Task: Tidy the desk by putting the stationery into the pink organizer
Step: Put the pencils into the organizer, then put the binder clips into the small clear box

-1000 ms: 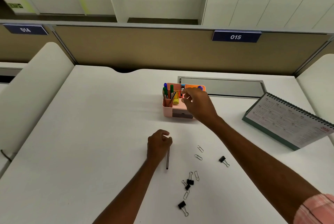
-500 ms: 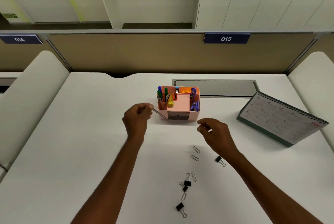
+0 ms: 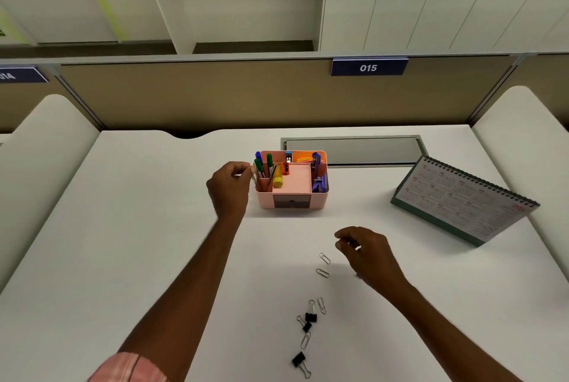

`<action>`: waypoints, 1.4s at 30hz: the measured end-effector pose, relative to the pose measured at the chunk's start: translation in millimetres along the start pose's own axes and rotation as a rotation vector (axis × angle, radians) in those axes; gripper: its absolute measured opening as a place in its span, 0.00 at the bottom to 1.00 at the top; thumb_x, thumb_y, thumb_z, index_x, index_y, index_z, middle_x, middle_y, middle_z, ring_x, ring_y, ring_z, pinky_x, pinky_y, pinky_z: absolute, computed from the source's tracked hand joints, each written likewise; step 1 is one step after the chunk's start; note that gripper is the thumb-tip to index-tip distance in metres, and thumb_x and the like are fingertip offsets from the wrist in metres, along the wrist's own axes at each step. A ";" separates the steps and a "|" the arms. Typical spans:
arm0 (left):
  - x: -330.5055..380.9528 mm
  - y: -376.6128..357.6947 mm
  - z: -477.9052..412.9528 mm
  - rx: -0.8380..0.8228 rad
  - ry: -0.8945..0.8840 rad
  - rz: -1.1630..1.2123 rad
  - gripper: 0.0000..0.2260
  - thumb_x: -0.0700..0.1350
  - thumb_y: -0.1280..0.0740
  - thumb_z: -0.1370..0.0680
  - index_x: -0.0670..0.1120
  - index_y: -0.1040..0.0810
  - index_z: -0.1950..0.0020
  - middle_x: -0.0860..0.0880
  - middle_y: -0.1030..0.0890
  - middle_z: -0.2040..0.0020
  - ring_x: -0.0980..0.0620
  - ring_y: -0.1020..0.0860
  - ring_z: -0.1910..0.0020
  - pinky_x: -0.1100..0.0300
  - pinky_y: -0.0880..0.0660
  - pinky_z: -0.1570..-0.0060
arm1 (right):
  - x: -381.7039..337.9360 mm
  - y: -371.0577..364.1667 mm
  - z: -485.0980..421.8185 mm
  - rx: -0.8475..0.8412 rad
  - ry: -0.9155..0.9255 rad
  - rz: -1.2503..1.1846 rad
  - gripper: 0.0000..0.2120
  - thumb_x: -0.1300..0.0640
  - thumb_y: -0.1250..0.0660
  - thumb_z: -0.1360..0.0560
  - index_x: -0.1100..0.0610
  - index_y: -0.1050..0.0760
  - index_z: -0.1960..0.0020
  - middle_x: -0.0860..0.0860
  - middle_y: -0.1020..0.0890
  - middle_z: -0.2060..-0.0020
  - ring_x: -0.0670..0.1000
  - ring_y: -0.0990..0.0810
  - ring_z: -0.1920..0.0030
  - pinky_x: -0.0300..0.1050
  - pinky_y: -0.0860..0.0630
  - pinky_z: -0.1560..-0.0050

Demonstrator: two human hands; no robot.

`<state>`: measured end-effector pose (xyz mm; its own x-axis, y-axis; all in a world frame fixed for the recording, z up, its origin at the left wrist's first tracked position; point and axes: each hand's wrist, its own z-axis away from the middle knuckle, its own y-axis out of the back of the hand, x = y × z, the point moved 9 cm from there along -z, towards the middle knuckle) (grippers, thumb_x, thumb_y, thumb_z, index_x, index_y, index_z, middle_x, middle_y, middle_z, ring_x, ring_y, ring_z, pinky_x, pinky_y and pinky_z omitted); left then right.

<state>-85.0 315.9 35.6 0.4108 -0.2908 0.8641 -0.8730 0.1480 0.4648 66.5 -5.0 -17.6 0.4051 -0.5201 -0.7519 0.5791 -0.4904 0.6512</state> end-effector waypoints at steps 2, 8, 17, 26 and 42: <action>-7.6 -7.1 -2.6 -0.009 0.032 -0.015 0.07 0.46 0.24 0.23 0.45 0.13 0.49 0.49 0.13 0.54 0.51 0.15 0.58 0.58 0.16 0.55 | 2.9 -1.3 1.2 -0.010 0.009 0.012 0.07 0.55 0.27 0.22 0.48 0.16 0.45 0.38 0.18 0.56 0.43 0.19 0.57 0.46 0.17 0.56; -23.5 -21.4 -3.0 -0.018 0.103 -0.054 0.07 0.47 0.24 0.23 0.45 0.13 0.48 0.48 0.13 0.53 0.50 0.15 0.56 0.56 0.16 0.53 | 12.3 -6.0 3.4 -0.035 0.004 0.016 0.07 0.54 0.27 0.22 0.47 0.16 0.45 0.39 0.17 0.55 0.43 0.19 0.54 0.46 0.19 0.53; -36.1 -30.0 -3.4 -0.029 0.119 -0.082 0.08 0.47 0.23 0.23 0.44 0.13 0.48 0.48 0.12 0.53 0.49 0.15 0.57 0.53 0.16 0.53 | 23.7 -13.9 8.7 -0.061 -0.003 0.040 0.07 0.54 0.27 0.23 0.47 0.16 0.45 0.39 0.17 0.54 0.41 0.19 0.53 0.42 0.20 0.50; -37.7 -38.5 -2.3 -0.042 0.129 -0.095 0.09 0.48 0.23 0.24 0.44 0.14 0.48 0.47 0.13 0.52 0.51 0.16 0.54 0.55 0.17 0.52 | 26.4 -5.6 8.5 -0.031 -0.033 0.008 0.07 0.55 0.27 0.23 0.48 0.16 0.46 0.39 0.16 0.55 0.41 0.18 0.53 0.43 0.19 0.50; -60.6 -27.0 17.8 -0.022 0.244 -0.044 0.12 0.53 0.24 0.24 0.46 0.16 0.47 0.49 0.13 0.53 0.48 0.14 0.58 0.48 0.15 0.53 | 68.8 72.8 8.2 0.204 -0.175 -0.111 0.07 0.60 0.27 0.24 0.49 0.15 0.51 0.41 0.15 0.63 0.42 0.16 0.60 0.45 0.17 0.53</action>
<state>-91.0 312.7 -32.8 0.5022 -0.0608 0.8626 -0.8480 0.1611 0.5050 130.8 -82.3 -21.1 0.2089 -0.5593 -0.8022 0.4513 -0.6726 0.5865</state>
